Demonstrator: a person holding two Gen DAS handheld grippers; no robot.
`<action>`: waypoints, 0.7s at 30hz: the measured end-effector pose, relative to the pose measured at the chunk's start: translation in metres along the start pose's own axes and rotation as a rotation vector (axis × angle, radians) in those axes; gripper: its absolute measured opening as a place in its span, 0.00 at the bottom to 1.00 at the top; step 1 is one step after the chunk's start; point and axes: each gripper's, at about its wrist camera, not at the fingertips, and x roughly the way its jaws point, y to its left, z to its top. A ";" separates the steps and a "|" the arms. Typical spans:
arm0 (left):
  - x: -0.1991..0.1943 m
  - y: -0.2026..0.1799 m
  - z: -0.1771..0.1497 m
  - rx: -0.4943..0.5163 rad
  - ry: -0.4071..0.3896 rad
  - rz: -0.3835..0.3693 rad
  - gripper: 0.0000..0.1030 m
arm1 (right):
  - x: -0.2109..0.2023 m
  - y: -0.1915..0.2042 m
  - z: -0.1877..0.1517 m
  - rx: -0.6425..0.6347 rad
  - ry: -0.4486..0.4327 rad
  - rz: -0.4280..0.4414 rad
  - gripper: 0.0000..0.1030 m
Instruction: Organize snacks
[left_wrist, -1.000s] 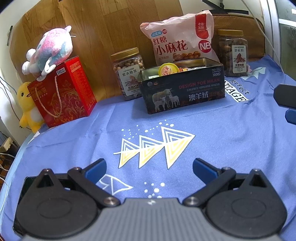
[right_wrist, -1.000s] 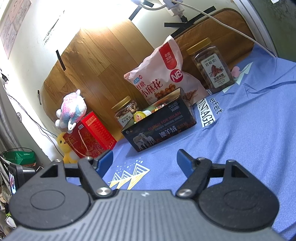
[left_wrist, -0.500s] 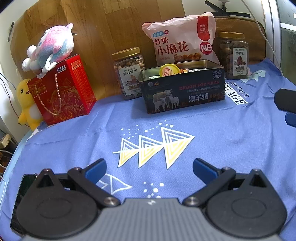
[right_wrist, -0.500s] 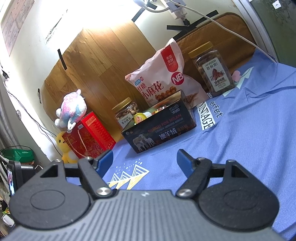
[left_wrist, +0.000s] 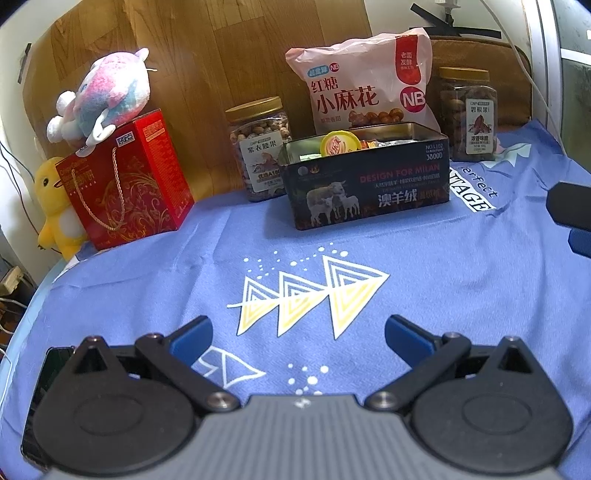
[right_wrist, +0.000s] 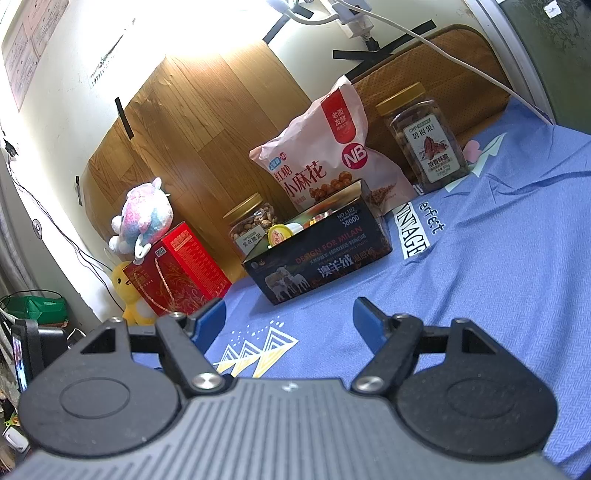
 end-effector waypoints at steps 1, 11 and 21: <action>0.000 0.000 0.000 -0.001 0.000 0.000 1.00 | 0.000 0.000 0.000 0.000 0.000 0.000 0.76; -0.007 0.002 0.002 -0.015 -0.019 0.004 1.00 | 0.000 0.000 0.000 0.000 -0.001 -0.001 0.76; -0.008 0.002 0.002 -0.018 -0.024 0.006 1.00 | -0.001 0.001 0.002 -0.002 -0.003 0.000 0.76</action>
